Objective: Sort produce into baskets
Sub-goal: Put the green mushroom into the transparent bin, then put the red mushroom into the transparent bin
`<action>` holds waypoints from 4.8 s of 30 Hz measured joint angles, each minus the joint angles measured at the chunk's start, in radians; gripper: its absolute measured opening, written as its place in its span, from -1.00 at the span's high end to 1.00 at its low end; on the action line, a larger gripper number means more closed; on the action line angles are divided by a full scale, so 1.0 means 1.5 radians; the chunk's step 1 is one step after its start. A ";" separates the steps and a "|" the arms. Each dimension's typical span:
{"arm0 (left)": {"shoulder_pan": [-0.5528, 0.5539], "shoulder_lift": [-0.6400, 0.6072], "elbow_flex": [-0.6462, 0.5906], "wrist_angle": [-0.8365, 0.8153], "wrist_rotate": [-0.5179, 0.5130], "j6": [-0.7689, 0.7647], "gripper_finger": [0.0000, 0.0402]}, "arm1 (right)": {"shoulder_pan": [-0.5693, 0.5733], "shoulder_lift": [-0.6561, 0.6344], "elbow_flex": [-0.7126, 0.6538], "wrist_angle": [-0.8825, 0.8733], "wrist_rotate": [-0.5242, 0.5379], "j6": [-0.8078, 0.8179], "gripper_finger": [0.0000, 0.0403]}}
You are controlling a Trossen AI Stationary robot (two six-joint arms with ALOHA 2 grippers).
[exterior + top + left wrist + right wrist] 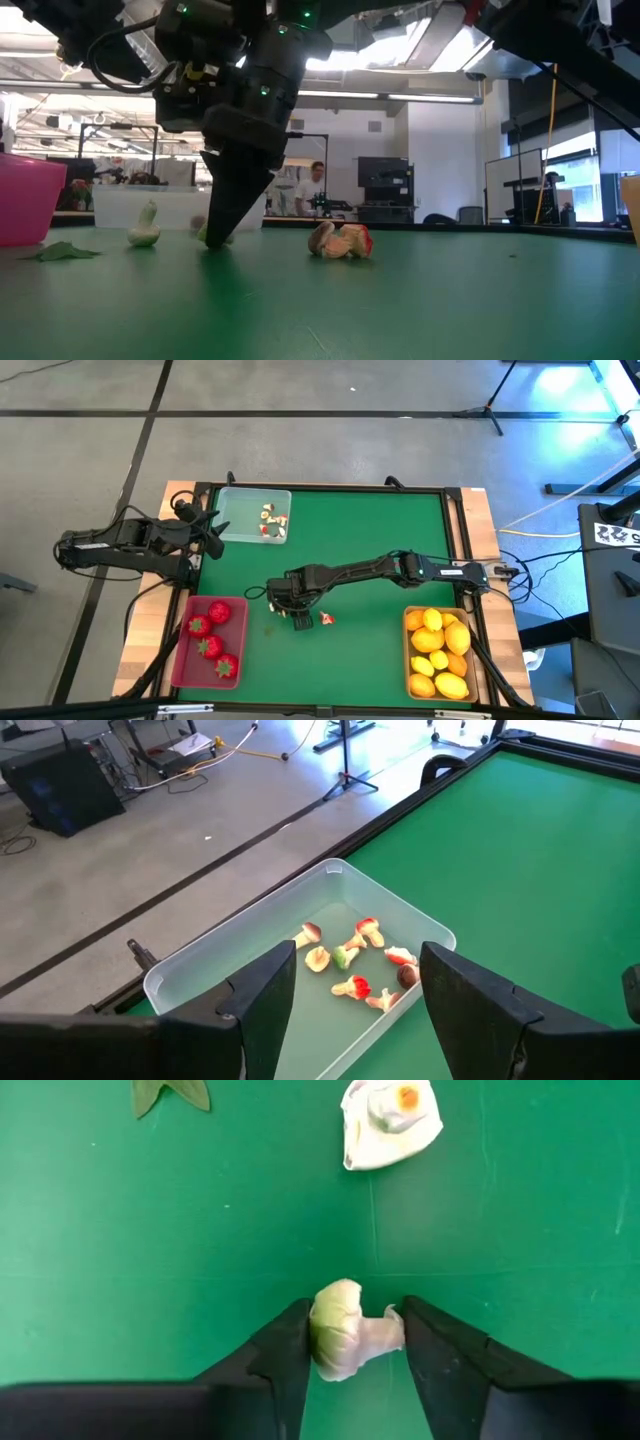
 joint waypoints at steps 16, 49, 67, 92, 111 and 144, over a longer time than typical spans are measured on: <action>0.000 0.000 0.000 0.000 0.000 0.000 -0.05 | -0.051 -0.045 0.000 -0.009 0.020 -0.049 0.34; 0.000 0.000 0.000 0.000 0.000 0.000 -0.05 | -0.291 -0.046 0.000 0.423 0.118 0.057 0.34; 0.000 0.000 0.000 0.000 0.000 0.000 -0.05 | -0.297 -0.024 0.000 0.429 0.110 0.094 -0.28; 0.000 0.000 0.000 -0.004 0.000 -0.003 -0.05 | -0.281 -0.365 0.002 -0.123 -0.042 -0.037 -0.35; 0.000 0.000 0.000 -0.015 0.000 -0.028 -0.05 | -0.085 -0.682 -0.060 -0.376 0.166 0.143 -0.35; 0.000 0.000 0.000 -0.015 0.000 -0.028 -0.05 | 0.270 -0.828 -1.242 0.951 0.501 0.399 -0.35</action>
